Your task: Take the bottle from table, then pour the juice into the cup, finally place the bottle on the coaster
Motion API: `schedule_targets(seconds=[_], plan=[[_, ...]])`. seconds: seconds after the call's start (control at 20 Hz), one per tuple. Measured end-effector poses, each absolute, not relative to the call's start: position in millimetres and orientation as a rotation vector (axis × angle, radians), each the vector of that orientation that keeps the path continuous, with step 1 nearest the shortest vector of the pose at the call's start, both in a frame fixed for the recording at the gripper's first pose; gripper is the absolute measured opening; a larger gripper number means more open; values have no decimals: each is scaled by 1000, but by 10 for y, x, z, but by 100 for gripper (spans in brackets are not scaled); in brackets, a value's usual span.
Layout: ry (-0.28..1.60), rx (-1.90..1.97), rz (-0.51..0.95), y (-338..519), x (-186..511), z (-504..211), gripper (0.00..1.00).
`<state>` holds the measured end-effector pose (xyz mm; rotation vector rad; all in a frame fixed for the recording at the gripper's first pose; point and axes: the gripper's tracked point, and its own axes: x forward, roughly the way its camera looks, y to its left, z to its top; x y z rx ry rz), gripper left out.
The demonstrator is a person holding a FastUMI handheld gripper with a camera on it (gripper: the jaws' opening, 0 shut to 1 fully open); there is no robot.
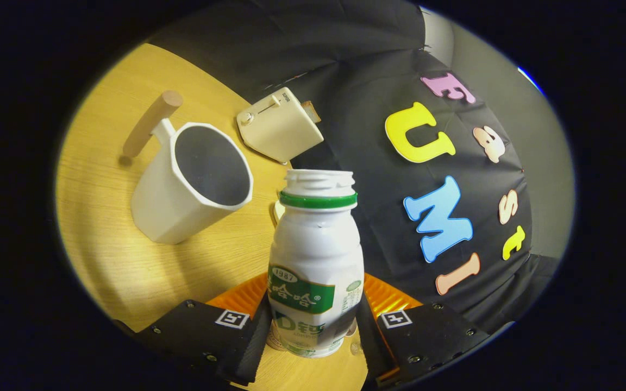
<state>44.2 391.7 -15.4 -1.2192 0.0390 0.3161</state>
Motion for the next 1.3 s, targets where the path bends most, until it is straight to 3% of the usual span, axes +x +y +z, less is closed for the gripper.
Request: schedule_targets(seconds=[1.3], plan=[[-131,-1629,171,3970,568,122,73]])
